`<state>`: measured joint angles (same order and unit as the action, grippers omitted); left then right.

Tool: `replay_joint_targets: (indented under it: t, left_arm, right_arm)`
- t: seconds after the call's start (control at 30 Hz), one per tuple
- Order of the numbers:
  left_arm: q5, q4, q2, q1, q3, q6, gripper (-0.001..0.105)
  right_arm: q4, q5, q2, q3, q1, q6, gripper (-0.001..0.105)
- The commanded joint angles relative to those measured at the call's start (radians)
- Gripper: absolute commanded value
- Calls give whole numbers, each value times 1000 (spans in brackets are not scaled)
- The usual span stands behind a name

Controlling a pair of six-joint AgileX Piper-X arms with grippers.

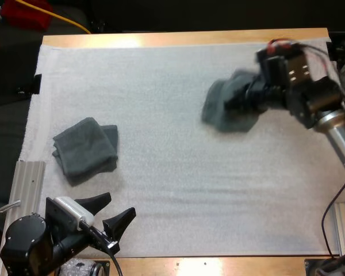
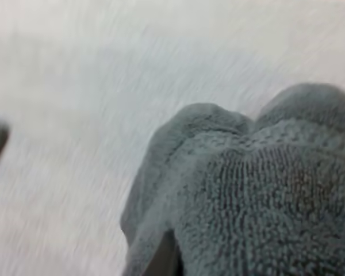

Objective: Pick towel from pile, fold and stack

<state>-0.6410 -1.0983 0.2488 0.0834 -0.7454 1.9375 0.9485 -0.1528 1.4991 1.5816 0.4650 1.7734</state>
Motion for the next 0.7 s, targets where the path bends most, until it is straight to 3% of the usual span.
replay_joint_targets:
  t: [0.0,0.3,0.4,0.5,0.6,0.67]
  left_arm:
    - [-7,3,0,4,-8,10,69]
    - [-7,3,0,4,-8,10,69]
    - [-7,3,0,4,-8,10,69]
    - [-7,3,0,4,-8,10,69]
    - [-7,3,0,4,-8,10,69]
    - [-7,3,0,4,-8,10,69]
  right_arm:
    - [49,-5,-4,8,30,34,2]
    - [133,91,102,8,199,41,2]
    - [132,92,163,8,234,6,7]
    - [132,89,207,8,264,-5,22]
    - [135,89,231,8,290,-8,54]
    - [138,89,232,8,309,-8,81]
